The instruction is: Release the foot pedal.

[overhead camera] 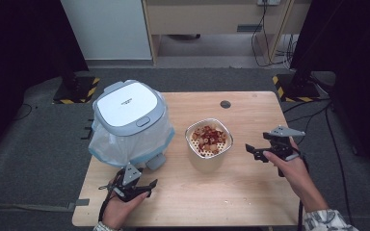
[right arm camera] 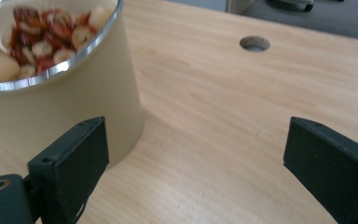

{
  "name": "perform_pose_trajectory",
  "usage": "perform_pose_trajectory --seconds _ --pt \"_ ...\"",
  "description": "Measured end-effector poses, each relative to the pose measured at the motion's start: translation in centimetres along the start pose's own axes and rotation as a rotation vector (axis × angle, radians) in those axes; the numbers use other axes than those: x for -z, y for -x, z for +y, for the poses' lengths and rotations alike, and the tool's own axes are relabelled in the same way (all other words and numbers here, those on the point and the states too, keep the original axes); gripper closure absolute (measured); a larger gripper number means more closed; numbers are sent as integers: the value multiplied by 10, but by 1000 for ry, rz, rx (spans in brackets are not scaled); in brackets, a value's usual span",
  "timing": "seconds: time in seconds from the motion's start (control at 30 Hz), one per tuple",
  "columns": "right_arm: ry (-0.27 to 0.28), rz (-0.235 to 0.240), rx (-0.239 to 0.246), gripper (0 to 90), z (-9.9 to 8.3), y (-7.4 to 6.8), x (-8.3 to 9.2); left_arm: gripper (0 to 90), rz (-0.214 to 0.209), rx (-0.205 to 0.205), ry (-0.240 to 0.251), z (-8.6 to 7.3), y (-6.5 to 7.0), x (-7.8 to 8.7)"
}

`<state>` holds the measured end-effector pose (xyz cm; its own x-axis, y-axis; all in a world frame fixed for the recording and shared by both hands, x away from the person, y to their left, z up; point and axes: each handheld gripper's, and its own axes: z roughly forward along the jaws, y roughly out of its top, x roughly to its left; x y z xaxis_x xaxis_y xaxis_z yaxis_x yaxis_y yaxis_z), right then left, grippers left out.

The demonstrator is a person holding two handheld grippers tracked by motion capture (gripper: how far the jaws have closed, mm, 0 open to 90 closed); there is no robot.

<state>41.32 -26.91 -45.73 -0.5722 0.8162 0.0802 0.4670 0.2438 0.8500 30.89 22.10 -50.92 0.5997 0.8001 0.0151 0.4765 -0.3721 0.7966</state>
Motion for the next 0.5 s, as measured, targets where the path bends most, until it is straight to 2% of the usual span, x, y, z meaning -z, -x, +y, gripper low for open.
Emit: perform_pose_trajectory --seconds 0.07,0.17,0.27,0.37,0.5 --pt "-15 -1 -12 69 -10 -1 -2 259 4 -13 -15 -2 -3 2" --pt "-67 -11 -4 62 -27 -3 -6 256 -5 19 -9 -6 -10 6" --pt "-99 -15 -10 61 -37 -5 -11 244 -6 34 -30 -10 -16 7" --pt "-136 -23 -6 59 -46 -6 -16 240 -2 31 -55 -12 -19 5" --pt "-166 -31 -33 58 -55 -7 -24 235 -10 20 -88 -13 -18 1"
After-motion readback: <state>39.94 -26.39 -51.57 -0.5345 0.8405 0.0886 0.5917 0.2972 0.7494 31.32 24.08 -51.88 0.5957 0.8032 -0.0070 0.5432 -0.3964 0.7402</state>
